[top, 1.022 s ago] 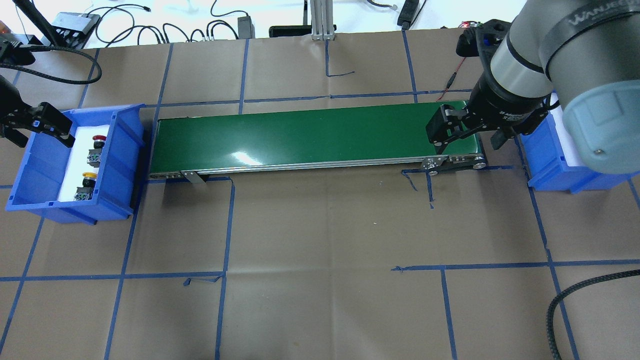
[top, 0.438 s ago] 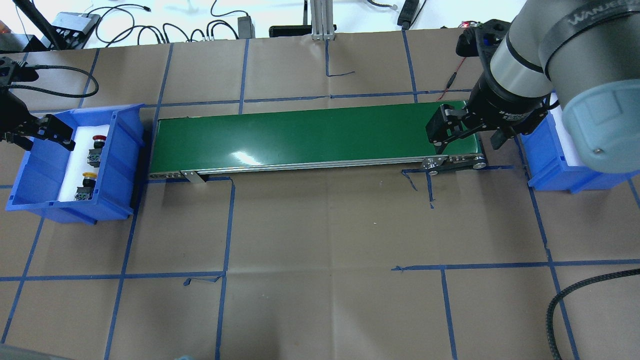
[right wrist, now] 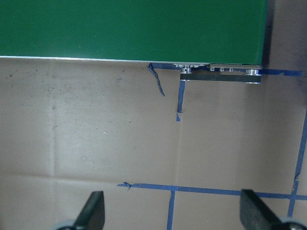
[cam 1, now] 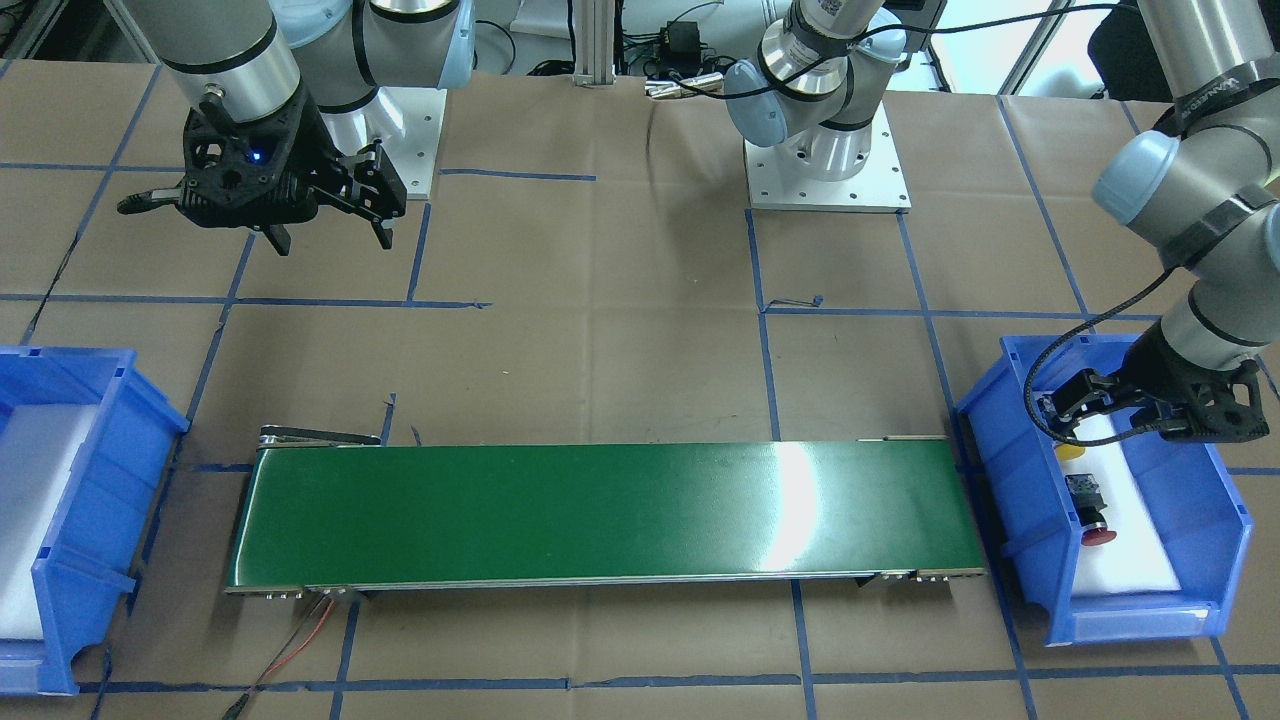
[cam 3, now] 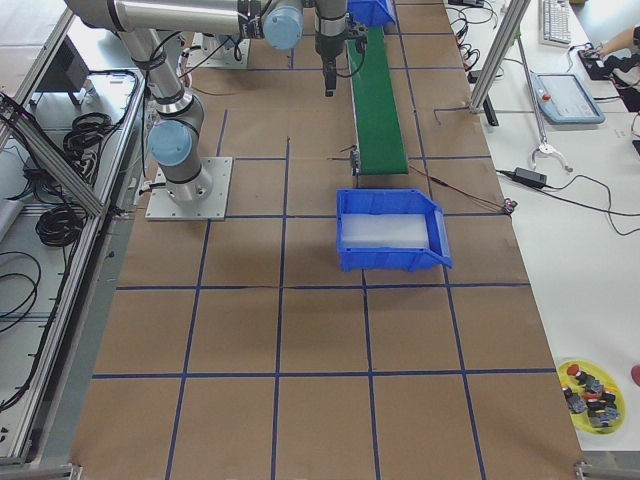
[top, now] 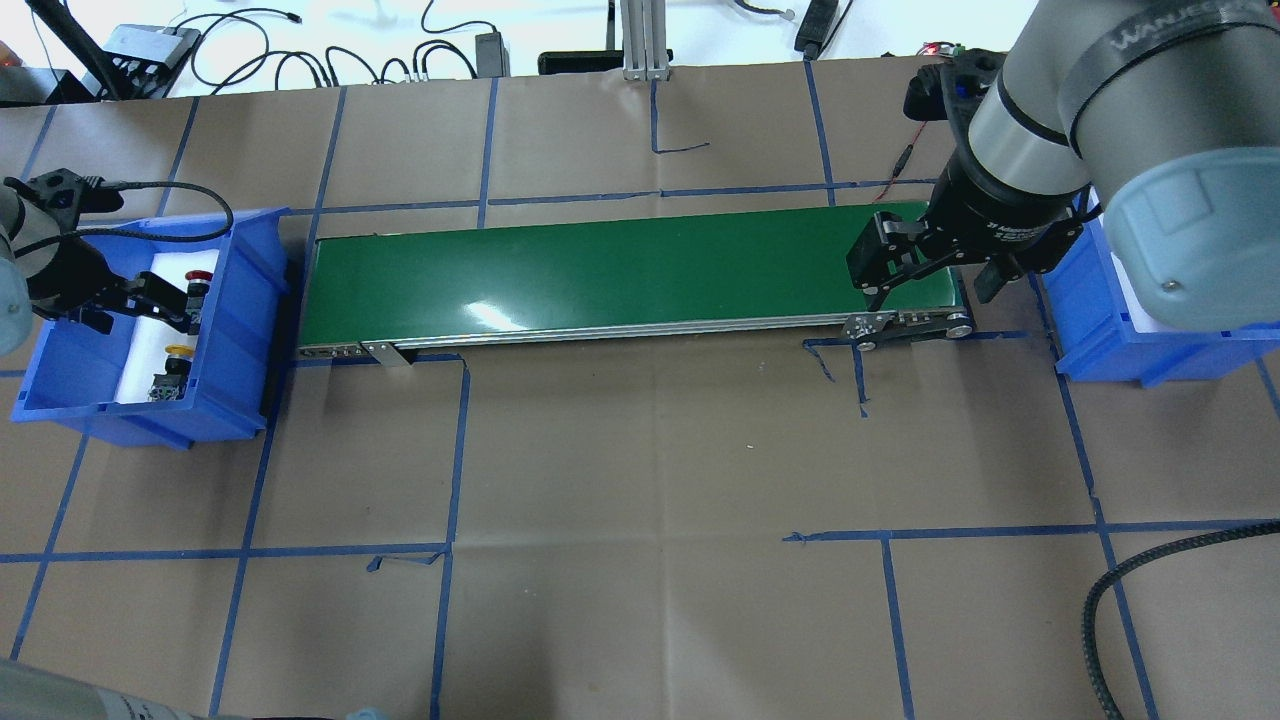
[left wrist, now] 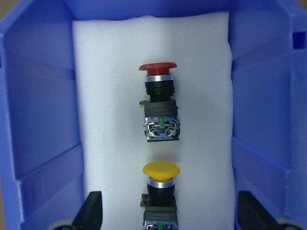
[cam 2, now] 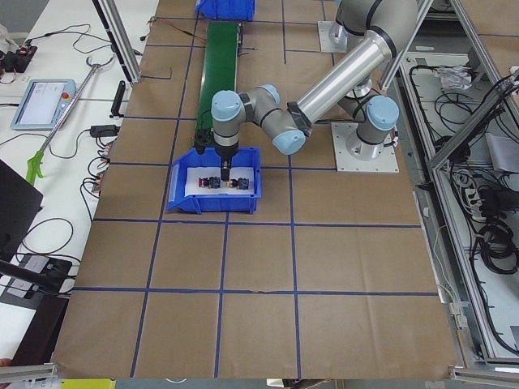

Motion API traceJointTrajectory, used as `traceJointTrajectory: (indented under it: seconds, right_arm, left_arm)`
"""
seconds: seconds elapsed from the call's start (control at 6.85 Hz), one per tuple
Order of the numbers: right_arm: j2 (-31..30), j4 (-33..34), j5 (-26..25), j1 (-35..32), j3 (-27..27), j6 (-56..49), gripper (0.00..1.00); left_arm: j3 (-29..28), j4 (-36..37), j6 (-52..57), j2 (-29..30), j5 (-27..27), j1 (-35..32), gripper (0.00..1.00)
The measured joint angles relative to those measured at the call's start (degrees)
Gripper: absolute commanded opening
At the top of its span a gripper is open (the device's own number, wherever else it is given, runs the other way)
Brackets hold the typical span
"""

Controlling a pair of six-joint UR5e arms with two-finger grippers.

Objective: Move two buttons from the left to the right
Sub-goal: 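Lower the left gripper and grasp the yellow push button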

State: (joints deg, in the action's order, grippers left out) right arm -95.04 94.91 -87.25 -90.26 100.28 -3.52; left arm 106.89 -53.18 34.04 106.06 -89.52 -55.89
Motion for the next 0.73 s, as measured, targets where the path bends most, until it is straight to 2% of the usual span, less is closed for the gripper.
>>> traceJointTrajectory:
  seconds: [0.58, 0.73]
  right_arm:
    - [0.1, -0.1, 0.0, 0.0, -0.1, 0.1, 1.00]
    - [0.1, -0.1, 0.0, 0.0, -0.1, 0.1, 1.00]
  left_arm:
    - [8.0, 9.4, 0.1, 1.7, 0.0, 2.6, 1.00]
    - [8.6, 10.4, 0.1, 1.9, -0.2, 2.6, 0.95]
